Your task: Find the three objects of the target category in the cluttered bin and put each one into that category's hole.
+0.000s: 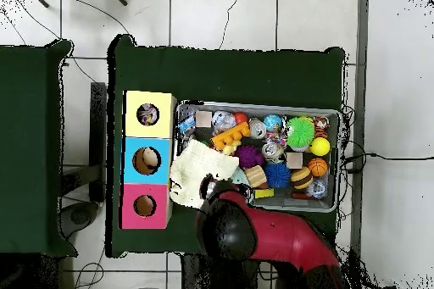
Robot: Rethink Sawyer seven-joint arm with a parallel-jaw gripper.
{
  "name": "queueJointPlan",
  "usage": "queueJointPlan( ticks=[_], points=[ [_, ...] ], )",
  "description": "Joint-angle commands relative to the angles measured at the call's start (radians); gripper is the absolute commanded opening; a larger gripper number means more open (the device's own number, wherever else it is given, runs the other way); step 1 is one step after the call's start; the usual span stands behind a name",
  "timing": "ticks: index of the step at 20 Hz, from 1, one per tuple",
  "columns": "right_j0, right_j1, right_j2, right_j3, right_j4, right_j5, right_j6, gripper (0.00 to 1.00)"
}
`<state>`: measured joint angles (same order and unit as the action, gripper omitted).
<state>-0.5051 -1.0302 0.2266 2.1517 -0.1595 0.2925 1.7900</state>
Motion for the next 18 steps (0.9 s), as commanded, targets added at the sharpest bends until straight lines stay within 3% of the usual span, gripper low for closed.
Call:
queueJointPlan(
  ticks=[1,7,18],
  points=[
    [-0.038,0.026,0.115,-0.201,-0.102,0.159,-0.185,1.0],
    [-0.066,0.141,0.116,-0.315,-0.231,0.144,-0.195,1.0],
    [-0.119,0.429,0.118,-0.515,-0.491,0.026,-0.177,1.0]
  ],
)
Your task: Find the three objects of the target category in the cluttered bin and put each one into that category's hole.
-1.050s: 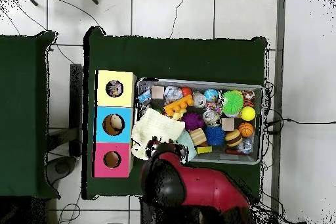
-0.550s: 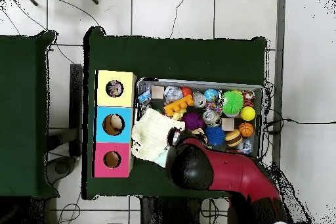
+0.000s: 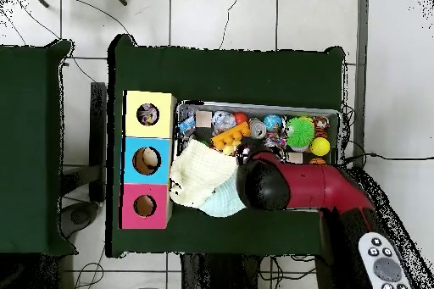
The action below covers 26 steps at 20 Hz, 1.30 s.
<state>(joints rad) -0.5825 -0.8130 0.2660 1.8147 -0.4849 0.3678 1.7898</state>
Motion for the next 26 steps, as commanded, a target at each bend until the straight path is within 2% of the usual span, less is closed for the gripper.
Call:
queueJointPlan(
  ticks=[1,5,10,15,23,26],
  points=[
    [-0.047,0.231,0.083,-0.19,-0.178,-0.054,-0.175,1.0],
    [-0.038,0.277,0.07,-0.229,-0.247,-0.09,-0.128,1.0],
    [-0.036,0.308,0.072,-0.252,-0.286,-0.095,-0.099,1.0],
    [-0.064,0.314,0.099,-0.253,-0.301,-0.077,-0.111,1.0],
    [-0.116,0.395,0.137,-0.3,-0.331,-0.076,-0.151,1.0],
    [-0.138,0.393,0.157,-0.295,-0.334,-0.057,-0.172,1.0]
  ],
)
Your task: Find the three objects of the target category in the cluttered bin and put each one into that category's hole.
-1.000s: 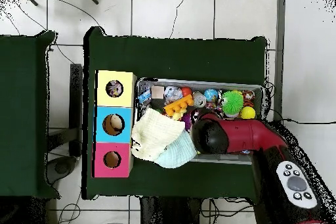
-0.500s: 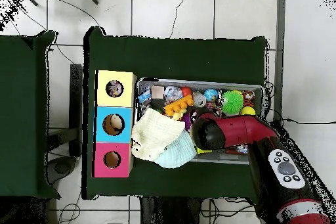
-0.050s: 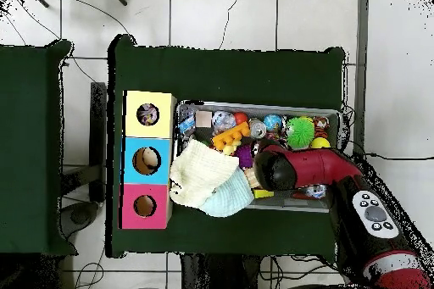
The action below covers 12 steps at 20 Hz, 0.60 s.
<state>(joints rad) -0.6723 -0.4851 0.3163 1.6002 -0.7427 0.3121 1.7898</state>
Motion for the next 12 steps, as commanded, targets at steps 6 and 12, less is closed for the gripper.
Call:
queueJointPlan(
  ticks=[6,12],
  points=[
    [-0.003,-0.022,0.061,-0.07,-0.114,0.039,-0.159,1.0],
    [-0.062,-0.063,0.101,0.005,-0.105,0.056,-0.19,1.0]
  ],
)
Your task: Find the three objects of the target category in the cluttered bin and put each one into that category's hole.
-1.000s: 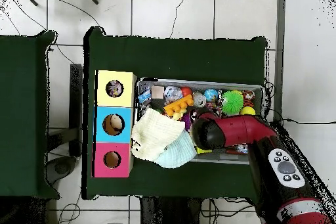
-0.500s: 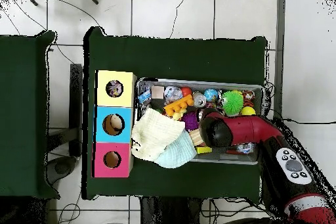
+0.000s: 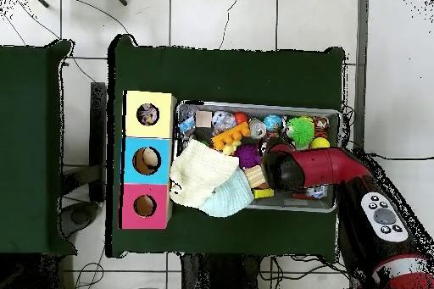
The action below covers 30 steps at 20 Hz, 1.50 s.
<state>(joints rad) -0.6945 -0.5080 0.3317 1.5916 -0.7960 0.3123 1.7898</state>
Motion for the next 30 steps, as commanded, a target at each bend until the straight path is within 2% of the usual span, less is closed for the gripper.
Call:
queueJointPlan(
  ticks=[1,4,6,11,15,26,30],
  points=[
    [-0.046,-0.051,0.088,0.03,-0.05,0.056,-0.188,1.0],
    [-0.023,-0.078,0.062,0.044,-0.07,0.045,-0.163,1.0],
    [-0.01,-0.07,0.051,0.033,-0.083,0.039,-0.153,1.0],
    [-0.006,-0.046,0.048,0.009,-0.096,0.045,-0.163,1.0],
    [0.003,0.004,0.033,-0.028,-0.128,0.039,-0.168,1.0],
    [-0.106,0.134,0.15,-0.04,-0.058,0.108,-0.218,1.0],
    [-0.11,0.172,0.149,-0.064,-0.064,0.105,-0.191,1.0]
  ],
)
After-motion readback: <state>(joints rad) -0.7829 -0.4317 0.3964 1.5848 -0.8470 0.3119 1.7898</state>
